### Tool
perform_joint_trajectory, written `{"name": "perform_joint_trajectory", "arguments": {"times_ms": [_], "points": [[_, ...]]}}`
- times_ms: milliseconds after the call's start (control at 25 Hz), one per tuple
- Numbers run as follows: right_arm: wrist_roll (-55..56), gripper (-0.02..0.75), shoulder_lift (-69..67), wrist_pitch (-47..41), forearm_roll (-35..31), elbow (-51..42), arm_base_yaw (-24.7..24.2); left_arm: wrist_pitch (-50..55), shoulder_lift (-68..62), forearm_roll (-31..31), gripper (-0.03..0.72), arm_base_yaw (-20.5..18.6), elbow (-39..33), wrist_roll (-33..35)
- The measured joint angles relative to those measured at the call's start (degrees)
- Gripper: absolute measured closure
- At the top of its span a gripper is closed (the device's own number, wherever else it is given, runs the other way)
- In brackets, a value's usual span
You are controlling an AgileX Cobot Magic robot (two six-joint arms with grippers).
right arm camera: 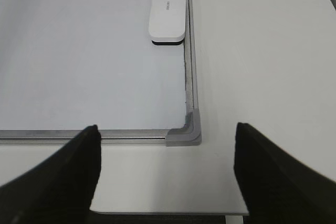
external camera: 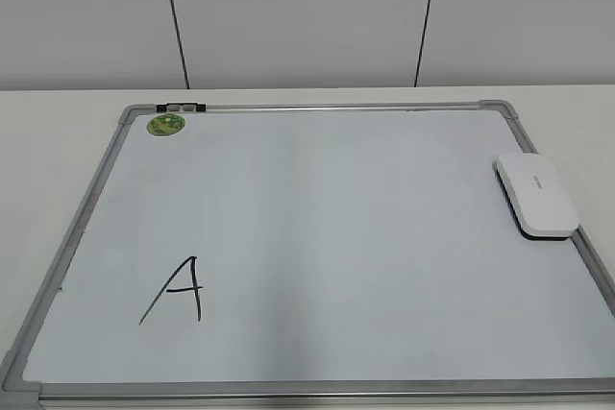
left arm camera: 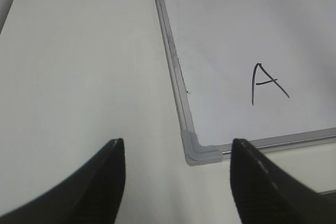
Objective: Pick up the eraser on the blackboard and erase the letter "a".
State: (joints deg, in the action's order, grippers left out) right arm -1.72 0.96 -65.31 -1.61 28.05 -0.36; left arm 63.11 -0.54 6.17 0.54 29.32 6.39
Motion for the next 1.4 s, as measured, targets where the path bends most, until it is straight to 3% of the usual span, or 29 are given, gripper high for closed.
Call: {"name": "perform_joint_trajectory", "arguments": {"times_ms": [1400], "points": [[0.00,0.151,0.00,0.00,0.00,0.00,0.00,0.00,0.00,0.00,0.228,0.00,0.00,0.00]]}}
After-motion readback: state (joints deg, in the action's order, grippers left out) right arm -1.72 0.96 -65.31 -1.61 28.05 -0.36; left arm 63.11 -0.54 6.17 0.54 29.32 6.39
